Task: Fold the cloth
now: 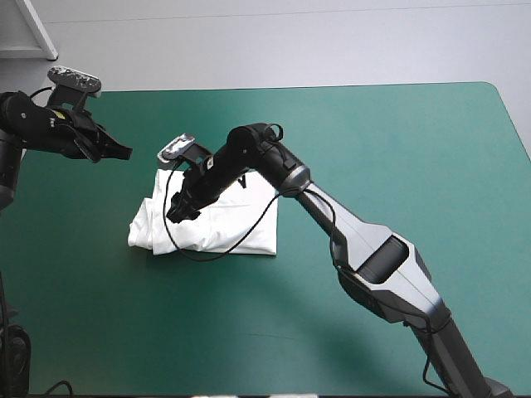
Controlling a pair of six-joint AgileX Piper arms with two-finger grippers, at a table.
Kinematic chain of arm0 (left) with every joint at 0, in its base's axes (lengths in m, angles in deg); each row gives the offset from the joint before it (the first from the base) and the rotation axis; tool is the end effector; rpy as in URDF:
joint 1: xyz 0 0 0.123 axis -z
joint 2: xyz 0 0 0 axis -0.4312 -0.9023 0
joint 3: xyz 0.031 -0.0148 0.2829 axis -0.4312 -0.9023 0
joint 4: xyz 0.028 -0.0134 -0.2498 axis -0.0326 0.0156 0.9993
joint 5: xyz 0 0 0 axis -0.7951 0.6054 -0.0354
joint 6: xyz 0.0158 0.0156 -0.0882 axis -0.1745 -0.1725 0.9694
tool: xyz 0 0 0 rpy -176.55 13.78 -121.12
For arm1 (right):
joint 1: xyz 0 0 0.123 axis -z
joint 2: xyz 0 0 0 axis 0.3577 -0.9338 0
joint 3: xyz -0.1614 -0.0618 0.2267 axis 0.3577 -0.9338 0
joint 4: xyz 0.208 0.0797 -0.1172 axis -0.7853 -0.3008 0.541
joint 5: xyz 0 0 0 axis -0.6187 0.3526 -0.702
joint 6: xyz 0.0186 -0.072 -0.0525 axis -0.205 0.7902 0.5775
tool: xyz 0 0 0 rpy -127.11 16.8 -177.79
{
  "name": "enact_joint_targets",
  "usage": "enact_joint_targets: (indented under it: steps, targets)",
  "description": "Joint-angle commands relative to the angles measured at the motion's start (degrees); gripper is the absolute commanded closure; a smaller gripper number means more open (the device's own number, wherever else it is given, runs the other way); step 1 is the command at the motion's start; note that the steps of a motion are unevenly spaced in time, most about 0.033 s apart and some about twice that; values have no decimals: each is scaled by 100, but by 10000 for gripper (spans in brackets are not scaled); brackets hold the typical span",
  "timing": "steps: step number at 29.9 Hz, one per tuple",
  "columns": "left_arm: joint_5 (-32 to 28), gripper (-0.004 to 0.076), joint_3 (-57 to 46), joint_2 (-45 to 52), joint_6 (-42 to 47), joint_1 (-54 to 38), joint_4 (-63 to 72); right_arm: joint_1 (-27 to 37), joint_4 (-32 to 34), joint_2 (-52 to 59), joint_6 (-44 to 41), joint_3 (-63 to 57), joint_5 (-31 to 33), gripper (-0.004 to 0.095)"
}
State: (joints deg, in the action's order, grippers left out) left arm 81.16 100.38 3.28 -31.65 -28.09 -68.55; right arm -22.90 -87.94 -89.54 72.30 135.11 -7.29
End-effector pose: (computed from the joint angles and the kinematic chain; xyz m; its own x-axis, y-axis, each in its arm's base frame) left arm 0.3097 -0.0004 0.4262 -0.7026 0.3457 -0.6220 0.3470 0.9295 0.1246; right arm 0.3390 0.3871 0.3110 -0.4478 -0.6116 -0.6522 -0.8932 0.3402 0.2942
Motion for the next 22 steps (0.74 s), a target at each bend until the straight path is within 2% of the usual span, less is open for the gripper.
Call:
enact_joint_targets:
  steps: [1,6,10,13,16,18,22]
  targets:
    - [-258,705,107,204,62,9,105,472,149,685,-421,166,-149,390]
    - [-247,705,107,204,152,9,105,1264,120,1385,-538,-971,-139,390]
    - [-247,705,107,204,141,9,105,1758,-356,2189,-6,-2688,-191,390]
    - [-247,705,107,204,141,9,105,2010,-1062,2695,492,-3914,-563,389]
    - [-247,705,107,190,141,9,105,2089,-1431,2896,762,-4666,-1089,388]
    - [-213,705,107,170,141,9,105,2103,-1552,2907,907,-4923,-1366,356]
    - [-202,705,107,147,141,9,105,2103,-1716,2805,932,-5217,-1836,232]
